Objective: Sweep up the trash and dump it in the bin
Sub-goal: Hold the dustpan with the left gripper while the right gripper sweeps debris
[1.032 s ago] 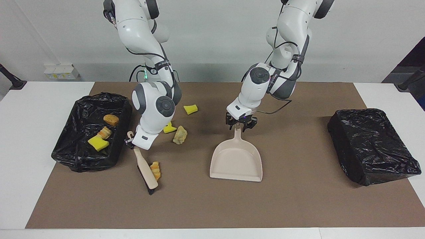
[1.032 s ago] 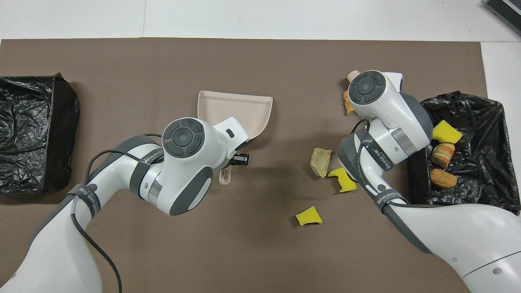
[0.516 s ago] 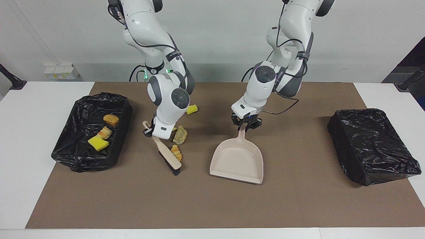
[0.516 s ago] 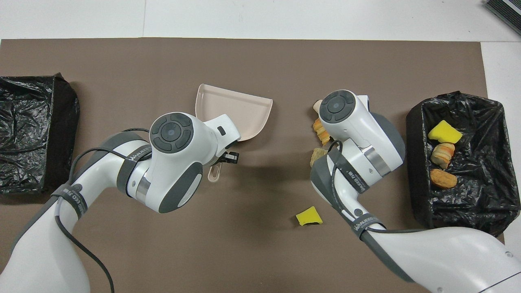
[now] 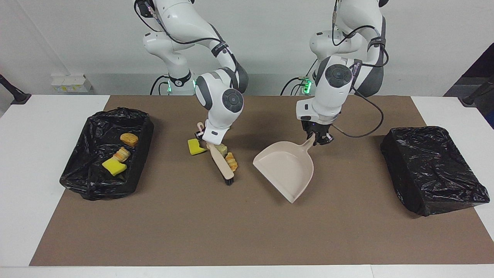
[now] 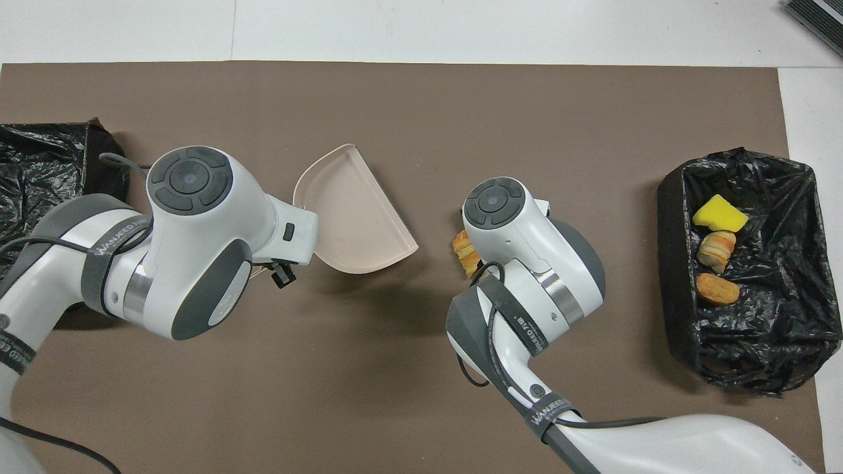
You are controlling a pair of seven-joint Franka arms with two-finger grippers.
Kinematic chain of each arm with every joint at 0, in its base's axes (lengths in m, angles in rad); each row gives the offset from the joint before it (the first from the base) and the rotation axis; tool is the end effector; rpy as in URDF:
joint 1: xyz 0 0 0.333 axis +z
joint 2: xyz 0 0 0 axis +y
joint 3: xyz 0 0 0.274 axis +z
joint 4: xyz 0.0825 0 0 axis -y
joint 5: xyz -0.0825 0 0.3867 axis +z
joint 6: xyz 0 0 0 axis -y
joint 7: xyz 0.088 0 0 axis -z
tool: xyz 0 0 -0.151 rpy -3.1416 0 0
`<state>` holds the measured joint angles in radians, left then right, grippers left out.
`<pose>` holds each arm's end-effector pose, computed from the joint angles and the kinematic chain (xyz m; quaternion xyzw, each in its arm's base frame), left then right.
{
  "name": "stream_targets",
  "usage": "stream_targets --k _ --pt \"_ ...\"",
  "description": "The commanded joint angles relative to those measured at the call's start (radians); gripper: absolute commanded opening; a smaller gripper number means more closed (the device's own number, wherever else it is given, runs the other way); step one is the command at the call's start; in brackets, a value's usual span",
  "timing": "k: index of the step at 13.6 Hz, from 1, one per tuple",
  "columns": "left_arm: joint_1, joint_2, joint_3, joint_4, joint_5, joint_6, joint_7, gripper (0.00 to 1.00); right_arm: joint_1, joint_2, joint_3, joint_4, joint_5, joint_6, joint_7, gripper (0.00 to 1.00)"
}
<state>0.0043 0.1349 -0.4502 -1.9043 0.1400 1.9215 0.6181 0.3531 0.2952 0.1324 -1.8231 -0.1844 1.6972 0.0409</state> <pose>0.5229 -0.2300 0.3398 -0.8460 0.5295 0.0541 0.0305 0.5000 0.2343 0.2689 0.9446 0.2459 -0.1818 0.1190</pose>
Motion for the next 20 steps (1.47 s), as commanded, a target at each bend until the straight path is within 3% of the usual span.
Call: stream_targets --k 1,3,5,8,11,15,17,20 --pt "-0.032 -0.029 -0.005 -0.018 0.052 -0.032 0.136 0.00 -0.080 -0.096 0.001 -0.007 0.092 -0.078 0.008 0.00" --pt "-0.036 -0.015 -0.005 -0.016 0.053 -0.088 0.208 0.00 -0.144 -0.151 0.001 -0.022 0.109 -0.138 0.052 0.00" --pt "-0.040 -0.003 -0.007 -0.022 0.053 -0.081 0.253 0.00 -0.148 -0.195 0.000 -0.071 0.111 -0.165 0.178 0.00" --pt "-0.078 0.061 -0.008 -0.013 0.058 -0.026 0.253 0.00 -0.184 -0.287 0.000 -0.249 0.124 -0.085 0.302 0.00" --pt "-0.086 0.069 -0.011 -0.016 0.053 0.010 0.252 0.00 -0.189 -0.396 0.000 -0.442 0.178 0.047 0.394 0.00" --pt "-0.101 0.065 -0.024 -0.044 0.052 0.059 0.243 0.00 -0.211 -0.395 0.001 -0.464 0.244 0.107 0.489 0.00" --pt "-0.112 0.046 -0.025 -0.070 0.053 0.057 0.239 0.00 -0.149 -0.343 0.003 -0.456 0.247 0.145 0.569 0.00" --pt "-0.122 0.043 -0.025 -0.073 0.063 0.062 0.239 0.00 -0.117 -0.269 0.004 -0.428 0.249 0.185 0.544 0.00"
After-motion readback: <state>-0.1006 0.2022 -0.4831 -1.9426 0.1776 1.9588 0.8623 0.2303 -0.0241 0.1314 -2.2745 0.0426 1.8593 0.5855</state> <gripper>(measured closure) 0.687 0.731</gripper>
